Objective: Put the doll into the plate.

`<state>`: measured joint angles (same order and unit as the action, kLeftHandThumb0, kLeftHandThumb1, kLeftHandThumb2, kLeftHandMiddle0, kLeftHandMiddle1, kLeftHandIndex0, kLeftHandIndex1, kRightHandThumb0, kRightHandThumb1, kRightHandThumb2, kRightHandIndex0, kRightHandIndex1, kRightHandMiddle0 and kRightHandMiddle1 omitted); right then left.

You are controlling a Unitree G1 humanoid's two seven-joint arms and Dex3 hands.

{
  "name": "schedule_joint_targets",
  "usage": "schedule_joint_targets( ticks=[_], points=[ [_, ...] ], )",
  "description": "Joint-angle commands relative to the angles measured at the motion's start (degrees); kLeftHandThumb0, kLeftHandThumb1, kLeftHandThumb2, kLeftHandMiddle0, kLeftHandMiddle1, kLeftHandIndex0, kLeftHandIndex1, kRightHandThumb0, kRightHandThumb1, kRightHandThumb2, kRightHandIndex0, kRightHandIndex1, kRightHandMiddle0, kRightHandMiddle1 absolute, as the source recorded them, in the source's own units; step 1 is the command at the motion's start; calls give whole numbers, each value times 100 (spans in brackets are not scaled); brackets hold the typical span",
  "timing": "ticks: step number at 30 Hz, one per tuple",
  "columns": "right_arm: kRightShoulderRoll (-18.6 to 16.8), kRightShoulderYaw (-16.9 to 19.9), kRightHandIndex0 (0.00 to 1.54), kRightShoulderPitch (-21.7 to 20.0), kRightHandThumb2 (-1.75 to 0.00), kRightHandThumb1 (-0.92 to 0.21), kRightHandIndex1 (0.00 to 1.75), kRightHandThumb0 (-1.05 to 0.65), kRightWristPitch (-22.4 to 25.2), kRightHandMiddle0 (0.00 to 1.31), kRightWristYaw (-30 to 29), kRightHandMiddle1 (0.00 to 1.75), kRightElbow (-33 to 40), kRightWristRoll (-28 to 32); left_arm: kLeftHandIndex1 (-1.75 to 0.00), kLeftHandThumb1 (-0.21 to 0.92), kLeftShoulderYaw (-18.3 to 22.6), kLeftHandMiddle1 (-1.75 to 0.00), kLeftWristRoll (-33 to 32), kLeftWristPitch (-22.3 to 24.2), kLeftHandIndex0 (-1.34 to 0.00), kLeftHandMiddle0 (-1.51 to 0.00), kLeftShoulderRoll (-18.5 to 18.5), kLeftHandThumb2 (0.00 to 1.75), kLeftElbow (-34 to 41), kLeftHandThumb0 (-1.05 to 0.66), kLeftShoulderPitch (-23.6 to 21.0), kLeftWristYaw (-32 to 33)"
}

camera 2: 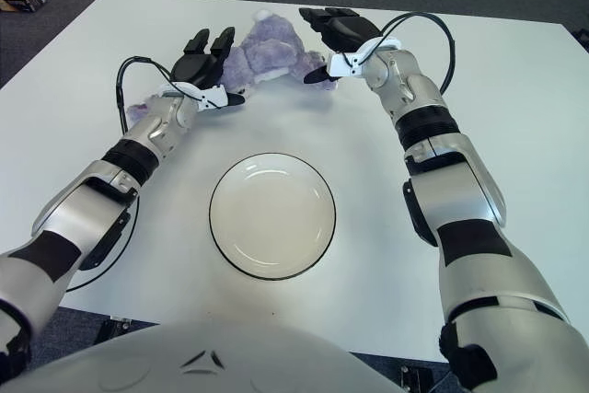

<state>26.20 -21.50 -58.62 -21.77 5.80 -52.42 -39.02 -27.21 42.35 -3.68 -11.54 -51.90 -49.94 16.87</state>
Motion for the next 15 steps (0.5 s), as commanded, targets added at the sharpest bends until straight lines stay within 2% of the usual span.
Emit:
schedule_joint_targets(
  ticks=[1, 9, 11, 13, 15],
  points=[
    [-60, -52, 0, -287, -30, -83, 0, -105, 100, 0, -136, 0, -217, -32, 0, 76, -112, 0, 120, 31, 0, 0, 59, 34, -262, -105, -205, 161],
    [-133, -133, 0, -417, -31, -82, 0, -105, 144, 0, -261, 0, -488, -20, 0, 73, -141, 0, 96, 90, 0, 0, 232, 31, -608, -105, -321, 344],
    [-162, -141, 0, -442, -31, -82, 0, -105, 131, 0, -303, 0, -570, -4, 0, 70, -123, -2, 67, 95, 0, -2, 282, 36, -688, -105, -341, 395],
    [-190, -147, 0, -465, -32, -82, 0, -105, 109, 0, -355, 0, -662, 9, -6, 64, -94, -16, 25, 98, 0, -2, 342, 46, -786, -105, -366, 445],
    [-215, -154, 0, -491, -32, -83, 0, -105, 77, 0, -429, 0, -776, 13, -28, 58, -66, -48, -15, 87, 0, -1, 406, 55, -928, -101, -403, 522]
  ],
)
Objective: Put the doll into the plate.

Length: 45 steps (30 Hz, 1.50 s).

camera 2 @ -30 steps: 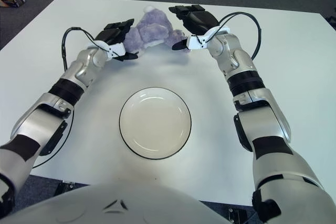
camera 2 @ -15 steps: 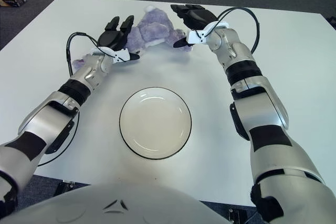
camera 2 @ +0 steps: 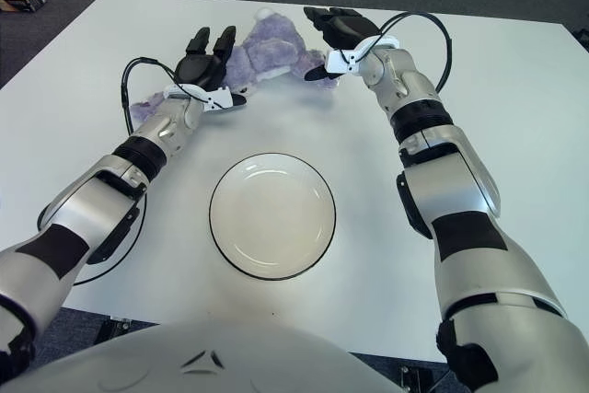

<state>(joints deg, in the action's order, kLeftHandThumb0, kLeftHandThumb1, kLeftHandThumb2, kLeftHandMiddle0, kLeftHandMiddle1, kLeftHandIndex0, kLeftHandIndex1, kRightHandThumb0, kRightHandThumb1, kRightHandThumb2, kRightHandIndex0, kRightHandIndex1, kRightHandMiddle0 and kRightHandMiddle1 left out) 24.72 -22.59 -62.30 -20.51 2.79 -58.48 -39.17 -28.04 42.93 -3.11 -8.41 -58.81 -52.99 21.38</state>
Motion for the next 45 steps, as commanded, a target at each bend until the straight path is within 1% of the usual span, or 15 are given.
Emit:
schedule_joint_targets(
  ticks=[1, 2, 4, 7, 10, 13, 16, 17, 19, 22, 24, 25, 31, 39, 45],
  points=[
    [-79, -48, 0, -131, -32, -83, 0, -105, -73, 0, -184, 0, -224, 29, -33, 57, 26, -53, -90, 7, 0, 0, 125, 56, -364, -100, -128, 138],
    [-87, -52, 0, -139, -32, -83, 0, -105, -92, 0, -224, 0, -263, 29, -50, 55, 29, -73, -101, -12, 0, 0, 145, 60, -455, -95, -152, 186],
    [-108, -50, 0, -147, -32, -83, 0, -105, -144, 0, -327, 0, -342, 41, -73, 53, 16, -96, -98, -60, 0, -1, 192, 66, -701, -89, -198, 375],
    [-135, -42, 0, -155, -32, -83, 0, -105, -201, 0, -430, 0, -432, 67, -120, 46, -13, -133, -97, -128, 0, -6, 234, 81, -894, -78, -237, 628],
    [-157, -31, 1, -150, -33, -82, 0, -105, -256, 1, -525, 0, -487, 90, -150, 42, 1, -150, -129, -210, 0, -11, 256, 91, -987, -71, -258, 822],
    [-162, -27, 1, -144, -33, -81, 0, -105, -308, 1, -584, 1, -523, 104, -167, 39, 22, -162, -177, -281, -2, -15, 274, 97, -1058, -65, -268, 927],
    [-166, -23, 1, -140, -33, -81, 1, -105, -357, 1, -633, 1, -550, 119, -172, 36, 31, -170, -232, -392, -9, -23, 265, 102, -1106, -58, -260, 1030],
    [-170, -19, 2, -138, -33, -81, 1, -105, -367, 1, -653, 1, -559, 125, -173, 39, 31, -171, -241, -466, -16, -26, 249, 103, -1117, -55, -245, 1093],
    [-174, -14, 2, -132, -33, -80, 1, -105, -376, 2, -691, 2, -573, 133, -174, 36, 31, -162, -246, -594, -34, -46, 220, 115, -1146, -23, -225, 1222],
    [-184, -15, 3, -134, -33, -80, 2, -105, -364, 2, -729, 3, -598, 135, -174, 26, 29, -155, -240, -715, -50, -62, 190, 130, -1214, -8, -224, 1367],
    [-185, -17, 4, -130, -34, -80, 2, -105, -355, 2, -779, 3, -608, 127, -174, 21, 31, -150, -240, -789, -55, -68, 175, 134, -1314, -5, -222, 1446],
    [-185, -18, 4, -128, -34, -81, 2, -105, -355, 2, -793, 3, -611, 126, -175, 15, 31, -144, -240, -812, -61, -77, 172, 140, -1347, -3, -224, 1468],
    [-204, -3, 5, -92, -35, -81, 3, -105, -289, 0, -974, 12, -599, 123, -175, 1, -26, -129, -174, -929, -71, -96, 149, 152, -1484, 0, -208, 1703],
    [-184, 45, 9, -1, -35, -83, 7, -105, -376, 0, -1210, 22, -606, 187, -175, -8, -181, -124, -82, -963, -75, -106, 86, 159, -1593, 0, -150, 1823],
    [-51, 179, 11, 135, -34, -82, 10, -105, -534, 0, -1228, 32, -519, 375, -175, -8, -139, -147, -209, -1068, -70, -99, 62, 167, -1626, 0, -117, 1612]
  ],
)
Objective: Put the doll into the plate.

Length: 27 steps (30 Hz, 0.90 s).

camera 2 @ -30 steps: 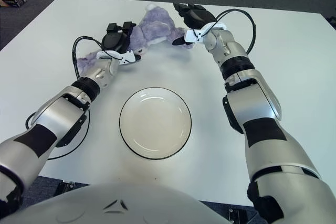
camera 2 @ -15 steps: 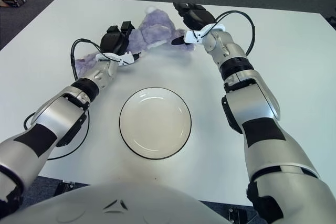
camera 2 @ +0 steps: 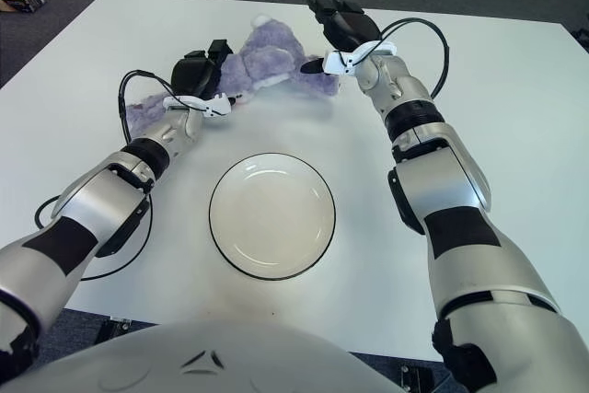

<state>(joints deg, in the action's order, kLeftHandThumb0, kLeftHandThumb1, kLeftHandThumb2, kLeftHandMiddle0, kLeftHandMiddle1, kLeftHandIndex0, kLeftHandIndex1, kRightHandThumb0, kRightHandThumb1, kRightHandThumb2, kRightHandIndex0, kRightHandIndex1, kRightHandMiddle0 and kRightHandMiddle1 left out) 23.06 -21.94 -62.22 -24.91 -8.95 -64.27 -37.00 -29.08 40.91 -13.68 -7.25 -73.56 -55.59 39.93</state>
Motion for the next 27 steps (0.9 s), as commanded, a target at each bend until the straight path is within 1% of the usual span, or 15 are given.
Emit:
schedule_joint_targets(
  ticks=[1, 3, 4, 6, 9, 11, 15, 20, 23, 25, 27],
  points=[
    [143, 142, 12, 151, -34, -82, 11, -105, -124, 0, -44, 35, 72, 194, -175, -8, -23, -150, -23, -32, -69, -98, -56, 168, -151, 0, 147, -259],
    [196, 201, 11, 201, -33, -83, 15, -105, -178, 0, -31, 38, 95, 261, -175, -7, 11, -153, -66, -77, -69, -97, -62, 168, -150, 0, 156, -306],
    [226, 232, 9, 228, -32, -83, 19, -105, -203, 0, -40, 39, 94, 293, -175, -7, 47, -154, -106, -101, -69, -97, -62, 169, -149, 0, 158, -362],
    [289, 297, 4, 292, -31, -85, 31, -105, -250, 0, -99, 42, 88, 346, -175, -8, 170, -156, -252, -161, -69, -96, -63, 170, -142, 0, 174, -553],
    [317, 372, 1, 362, -31, -87, 40, -105, -189, 0, -310, 48, 103, 362, -175, -11, 441, -156, -602, -156, -71, -98, -67, 173, -116, 0, 209, -1039],
    [330, 384, 1, 386, -31, -88, 44, -105, -172, 0, -386, 52, 95, 350, -175, -11, 496, -156, -685, -128, -72, -98, -65, 174, -103, 0, 219, -1165],
    [388, 346, 0, 427, -33, -91, 49, -101, 68, 0, -801, 60, 19, 199, -175, -11, 833, -158, -1095, 223, -72, -98, -26, 174, -81, 0, 194, -1804],
    [447, 341, 0, 499, -37, -92, 54, -93, 142, 0, -990, 65, 85, 199, -175, -10, 1201, -164, -1542, 444, -71, -94, 3, 175, 9, 0, 189, -2383],
    [480, 393, 0, 577, -40, -92, 56, -89, 155, 0, -1106, 64, 169, 252, -175, -8, 1438, -170, -1829, 707, -70, -90, 0, 175, 62, 0, 139, -2807],
    [491, 432, 0, 645, -42, -92, 58, -87, 149, 0, -1234, 63, 221, 275, -171, -8, 1546, -172, -1967, 889, -73, -88, 0, 175, 102, -1, 105, -3072],
    [495, 463, 0, 715, -43, -92, 60, -84, 132, 0, -1376, 63, 274, 280, -164, -10, 1645, -173, -2097, 1027, -78, -89, 1, 175, 140, -1, 79, -3325]
  ],
)
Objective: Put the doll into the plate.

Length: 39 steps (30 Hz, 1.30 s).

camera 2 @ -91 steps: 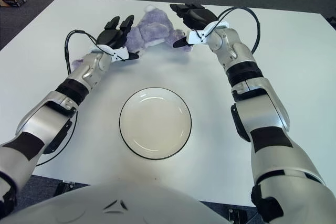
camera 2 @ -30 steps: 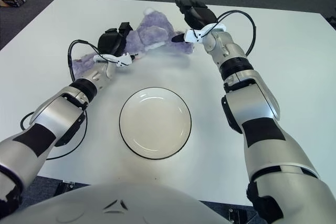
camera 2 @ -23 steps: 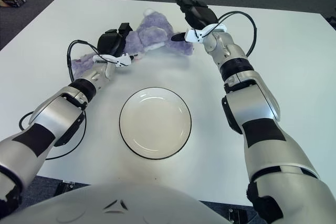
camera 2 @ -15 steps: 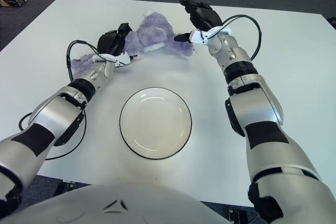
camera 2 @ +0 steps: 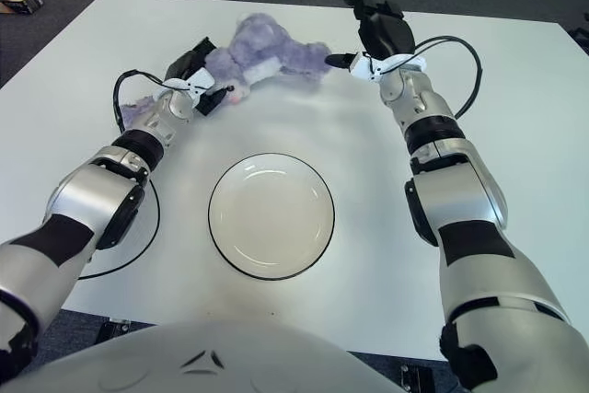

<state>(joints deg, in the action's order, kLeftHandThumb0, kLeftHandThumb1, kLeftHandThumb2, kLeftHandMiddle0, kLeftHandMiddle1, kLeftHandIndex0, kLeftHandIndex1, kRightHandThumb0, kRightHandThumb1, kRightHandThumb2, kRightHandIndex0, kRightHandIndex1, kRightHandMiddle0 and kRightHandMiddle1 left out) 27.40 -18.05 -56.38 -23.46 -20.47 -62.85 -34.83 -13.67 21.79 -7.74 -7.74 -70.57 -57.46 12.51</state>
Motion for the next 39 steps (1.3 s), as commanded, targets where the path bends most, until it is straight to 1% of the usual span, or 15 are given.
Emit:
schedule_joint_targets(
  ticks=[1, 2, 4, 5, 6, 8, 14, 17, 19, 22, 25, 27, 34, 38, 39],
  points=[
    [60, 84, 0, 159, -44, -92, 61, -83, -21, 0, -281, 62, 154, 58, -168, -3, 144, -174, -236, 483, -79, -107, 49, 169, -138, -21, 259, -685],
    [61, 91, 0, 219, -44, -91, 62, -82, -53, 0, -376, 62, 195, 43, -170, 2, 211, -174, -329, 545, -79, -118, 53, 165, -117, -34, 249, -846],
    [67, 94, 0, 349, -46, -91, 64, -80, -125, 0, -551, 63, 298, 9, -172, 8, 365, -174, -523, 663, -78, -129, 59, 159, -81, -45, 226, -1161],
    [70, 90, 0, 410, -49, -89, 64, -77, -158, 0, -627, 63, 351, -7, -173, 12, 437, -174, -617, 717, -76, -133, 60, 155, -65, -48, 216, -1303],
    [81, 86, 0, 472, -52, -87, 64, -76, -209, 0, -703, 62, 410, -23, -174, 14, 538, -175, -745, 776, -75, -134, 67, 153, -53, -49, 205, -1469],
    [103, 66, 0, 538, -62, -81, 62, -71, -309, 0, -830, 62, 473, -57, -174, 20, 755, -175, -1017, 885, -70, -138, 77, 146, -35, -50, 182, -1785],
    [165, -75, 0, 589, -78, -70, 57, -61, -567, 0, -1297, 65, 511, -311, -175, 29, 1249, -175, -1620, 1155, -63, -140, 109, 135, 8, -49, 124, -2386],
    [194, -205, 0, 607, -83, -66, 57, -58, -641, 0, -1591, 69, 539, -552, -175, 34, 1493, -175, -1913, 1365, -60, -138, 169, 129, 14, -47, 59, -2603],
    [206, -254, 0, 602, -84, -65, 58, -57, -661, 0, -1684, 71, 530, -627, -175, 36, 1568, -175, -2001, 1465, -58, -136, 187, 127, 23, -47, 25, -2671],
    [218, -333, 0, 609, -86, -64, 58, -55, -662, 0, -1809, 73, 559, -743, -175, 37, 1699, -175, -2169, 1717, -57, -135, 231, 125, 42, -46, -78, -2779],
    [238, -438, 0, 636, -90, -61, 58, -53, -601, 0, -1948, 77, 647, -916, -175, 40, 1992, -175, -2553, 2128, -55, -134, 274, 122, 155, -45, -178, -3073],
    [246, -494, 0, 648, -91, -60, 58, -52, -590, 0, -2041, 79, 675, -998, -175, 41, 2144, -175, -2743, 2319, -54, -133, 262, 120, 195, -45, -185, -3226],
    [249, -630, 0, 643, -95, -56, 61, -50, -724, 0, -2431, 82, 624, -1200, -175, 43, 2385, -175, -3112, 2824, -52, -131, 251, 118, 356, -44, -216, -3403],
    [270, -761, 0, 610, -96, -54, 64, -49, -894, 0, -2796, 83, 522, -1365, -175, 43, 2421, -175, -3214, 3047, -52, -131, 259, 118, 468, -44, -231, -3487],
    [273, -804, 0, 596, -97, -54, 65, -49, -913, 0, -2918, 83, 491, -1425, -175, 43, 2434, -175, -3262, 3163, -52, -131, 277, 118, 538, -44, -259, -3520]
  ],
)
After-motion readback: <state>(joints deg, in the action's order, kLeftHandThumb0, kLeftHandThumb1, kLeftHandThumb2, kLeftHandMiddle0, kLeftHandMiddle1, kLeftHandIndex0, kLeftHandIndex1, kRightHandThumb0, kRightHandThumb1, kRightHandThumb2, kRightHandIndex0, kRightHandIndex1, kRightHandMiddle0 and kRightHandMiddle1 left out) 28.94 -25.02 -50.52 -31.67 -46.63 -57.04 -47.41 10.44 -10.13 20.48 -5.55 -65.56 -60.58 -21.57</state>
